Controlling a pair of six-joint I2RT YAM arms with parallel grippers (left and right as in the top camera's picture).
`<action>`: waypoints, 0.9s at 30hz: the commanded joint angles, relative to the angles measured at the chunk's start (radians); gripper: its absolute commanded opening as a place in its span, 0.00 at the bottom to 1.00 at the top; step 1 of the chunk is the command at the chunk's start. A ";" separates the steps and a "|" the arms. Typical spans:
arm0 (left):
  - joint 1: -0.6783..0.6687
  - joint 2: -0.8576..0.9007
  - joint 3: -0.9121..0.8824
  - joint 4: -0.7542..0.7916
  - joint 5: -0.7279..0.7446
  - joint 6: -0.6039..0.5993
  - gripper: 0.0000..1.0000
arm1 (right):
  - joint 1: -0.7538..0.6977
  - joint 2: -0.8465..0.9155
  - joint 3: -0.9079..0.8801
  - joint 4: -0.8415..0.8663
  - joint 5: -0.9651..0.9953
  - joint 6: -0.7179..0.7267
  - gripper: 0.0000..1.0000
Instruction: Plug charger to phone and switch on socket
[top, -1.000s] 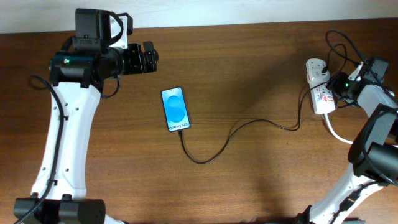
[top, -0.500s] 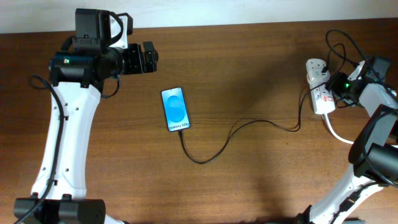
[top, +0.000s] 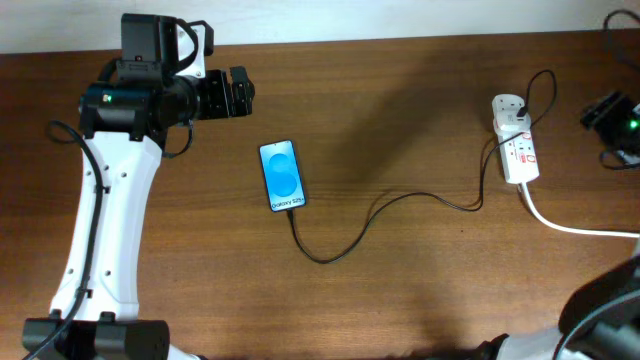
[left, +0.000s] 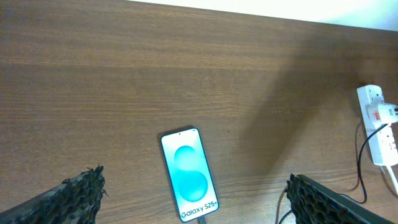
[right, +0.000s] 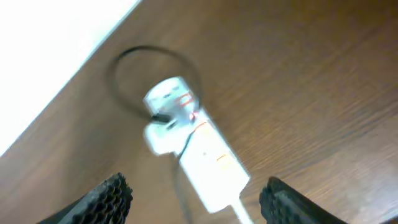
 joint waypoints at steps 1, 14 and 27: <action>0.006 -0.006 0.008 -0.001 -0.006 -0.002 0.99 | 0.005 -0.124 0.014 -0.078 -0.227 -0.147 0.72; 0.006 -0.006 0.008 -0.001 -0.006 -0.002 0.99 | 0.261 -0.638 0.014 -0.646 -0.261 -0.318 0.99; 0.006 -0.006 0.008 -0.001 -0.006 -0.002 0.99 | 0.386 -0.799 -0.030 -0.627 -0.089 -0.376 0.98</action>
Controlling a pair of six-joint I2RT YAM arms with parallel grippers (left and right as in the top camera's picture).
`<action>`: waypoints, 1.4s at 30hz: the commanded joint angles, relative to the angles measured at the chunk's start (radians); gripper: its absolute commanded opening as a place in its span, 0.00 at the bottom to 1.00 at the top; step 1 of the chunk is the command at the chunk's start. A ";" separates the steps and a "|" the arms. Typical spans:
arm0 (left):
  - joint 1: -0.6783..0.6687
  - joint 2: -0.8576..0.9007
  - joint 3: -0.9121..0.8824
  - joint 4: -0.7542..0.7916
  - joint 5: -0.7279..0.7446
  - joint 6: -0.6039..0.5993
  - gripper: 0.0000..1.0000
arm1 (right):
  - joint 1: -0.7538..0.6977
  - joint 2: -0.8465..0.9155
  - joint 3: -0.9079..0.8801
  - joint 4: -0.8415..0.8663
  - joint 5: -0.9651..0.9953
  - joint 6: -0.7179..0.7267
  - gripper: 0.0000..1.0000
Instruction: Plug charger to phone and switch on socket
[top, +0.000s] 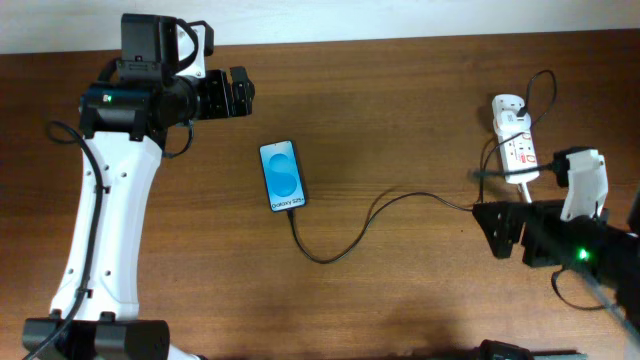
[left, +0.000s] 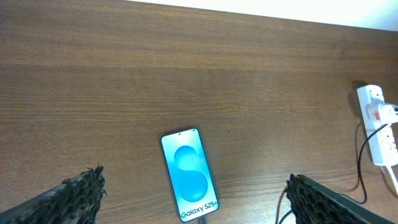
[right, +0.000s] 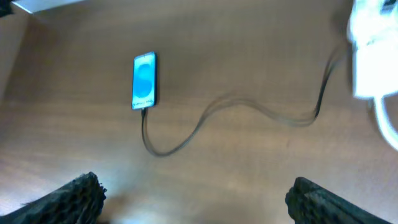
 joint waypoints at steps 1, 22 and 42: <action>0.006 -0.006 0.008 -0.001 -0.007 -0.002 0.99 | 0.068 -0.134 -0.069 0.111 0.156 -0.003 0.98; 0.006 -0.006 0.008 -0.001 -0.007 -0.002 0.99 | 0.273 -0.972 -1.509 1.482 0.240 0.092 0.98; 0.006 -0.006 0.008 -0.001 -0.007 -0.002 0.99 | 0.273 -0.973 -1.530 1.402 0.243 0.092 0.98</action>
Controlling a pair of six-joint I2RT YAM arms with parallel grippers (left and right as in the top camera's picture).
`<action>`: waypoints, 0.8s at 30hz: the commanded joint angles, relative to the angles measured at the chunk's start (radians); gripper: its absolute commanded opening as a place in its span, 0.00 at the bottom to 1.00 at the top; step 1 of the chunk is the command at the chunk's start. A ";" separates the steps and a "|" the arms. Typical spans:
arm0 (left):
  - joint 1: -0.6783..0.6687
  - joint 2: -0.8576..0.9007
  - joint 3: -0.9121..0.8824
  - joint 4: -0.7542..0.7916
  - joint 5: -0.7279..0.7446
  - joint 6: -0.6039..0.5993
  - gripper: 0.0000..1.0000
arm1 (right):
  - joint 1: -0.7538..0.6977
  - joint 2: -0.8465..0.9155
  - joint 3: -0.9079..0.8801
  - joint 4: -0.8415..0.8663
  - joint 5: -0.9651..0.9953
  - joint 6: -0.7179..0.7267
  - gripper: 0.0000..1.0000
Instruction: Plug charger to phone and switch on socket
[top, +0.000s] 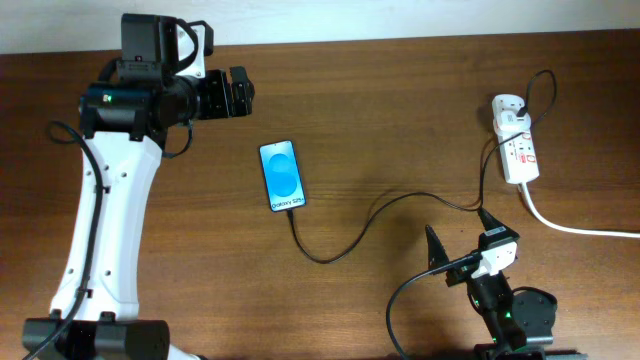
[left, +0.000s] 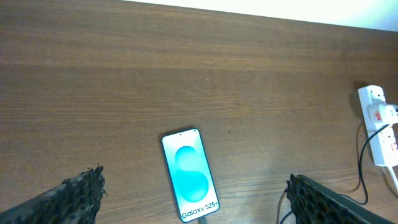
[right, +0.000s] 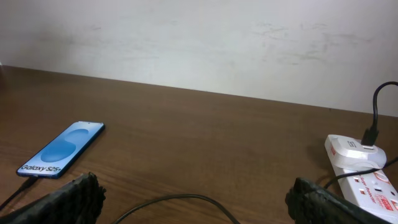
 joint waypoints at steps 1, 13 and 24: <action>0.006 -0.006 0.008 -0.001 -0.003 -0.002 0.99 | 0.009 -0.012 -0.005 -0.005 -0.003 0.008 0.98; 0.006 -0.356 -0.426 0.175 -0.154 0.003 0.99 | 0.009 -0.012 -0.005 -0.005 -0.003 0.009 0.98; 0.006 -1.259 -1.574 0.959 -0.187 0.187 0.99 | 0.009 -0.012 -0.005 -0.005 -0.003 0.008 0.98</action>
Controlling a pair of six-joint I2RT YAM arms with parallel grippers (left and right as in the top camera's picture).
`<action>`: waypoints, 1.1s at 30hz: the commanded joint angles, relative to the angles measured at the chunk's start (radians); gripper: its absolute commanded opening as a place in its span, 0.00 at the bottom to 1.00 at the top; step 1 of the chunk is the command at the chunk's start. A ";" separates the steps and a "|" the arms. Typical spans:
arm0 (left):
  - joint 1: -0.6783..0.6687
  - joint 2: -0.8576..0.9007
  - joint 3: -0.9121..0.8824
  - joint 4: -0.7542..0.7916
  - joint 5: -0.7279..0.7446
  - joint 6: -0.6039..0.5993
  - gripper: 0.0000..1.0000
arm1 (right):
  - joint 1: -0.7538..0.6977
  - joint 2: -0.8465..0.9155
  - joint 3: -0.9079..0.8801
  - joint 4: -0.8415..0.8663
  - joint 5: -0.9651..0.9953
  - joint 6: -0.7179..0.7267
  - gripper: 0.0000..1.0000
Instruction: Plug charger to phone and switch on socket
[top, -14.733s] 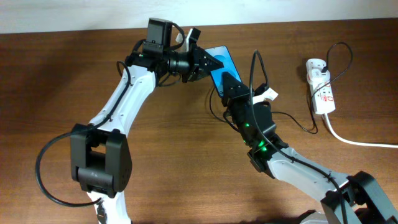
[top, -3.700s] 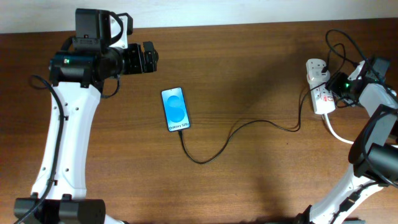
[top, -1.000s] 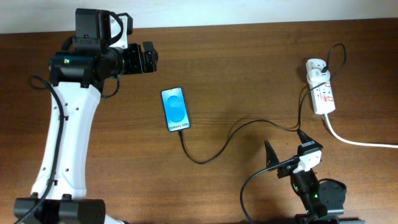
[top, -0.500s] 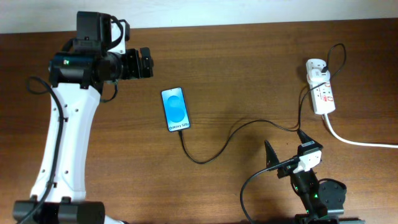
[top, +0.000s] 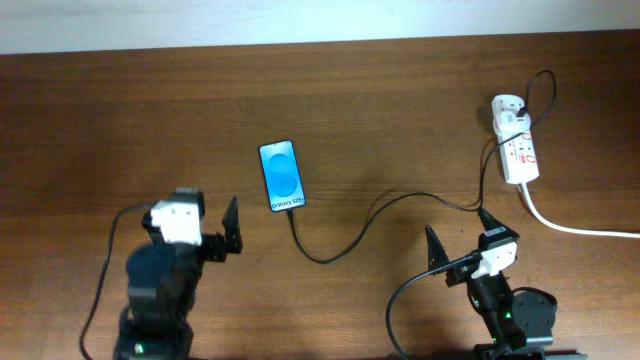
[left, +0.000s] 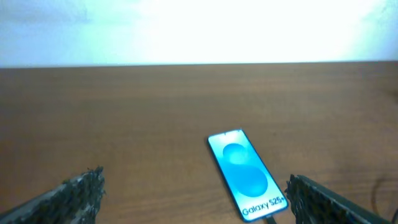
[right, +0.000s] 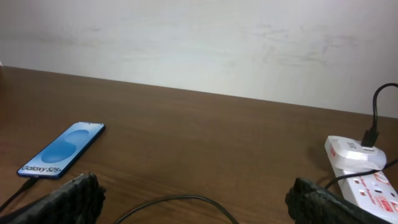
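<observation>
The phone (top: 283, 175) lies face up mid-table with its screen lit blue; it also shows as the phone (left: 245, 174) and the phone (right: 62, 151). A black cable (top: 350, 235) joins its near end and runs right to the white socket strip (top: 517, 150), where a charger plug sits. My left gripper (top: 192, 222) is open at the front left, pointed at the phone, nothing between its fingers (left: 81, 196). My right gripper (top: 460, 235) is open at the front right, well short of the socket strip (right: 364, 168).
The brown wooden table (top: 400, 90) ends at a white wall along the back. A white mains lead (top: 570, 225) leaves the strip toward the right edge. A loop of the cable (right: 180, 202) lies just ahead of my right gripper.
My left arm, held high at the back left of the table before, now sits folded low at the front left with its gripper open toward the phone. The right arm, phone and cable are unchanged.
First my right gripper was open close over the socket strip while the left arm was held at the back left. Then the right arm was nearer the front right, then folded low at the front. Now the left arm is folded too. The cable stayed in the phone throughout.
</observation>
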 joint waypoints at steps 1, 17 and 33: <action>0.006 -0.188 -0.165 0.057 -0.012 0.048 0.99 | 0.008 -0.009 -0.005 -0.005 -0.003 0.008 0.98; 0.043 -0.562 -0.373 0.020 0.026 0.201 0.99 | 0.008 -0.009 -0.005 -0.005 -0.003 0.008 0.98; 0.054 -0.561 -0.373 0.020 0.026 0.198 1.00 | 0.008 -0.009 -0.005 -0.005 -0.003 0.008 0.98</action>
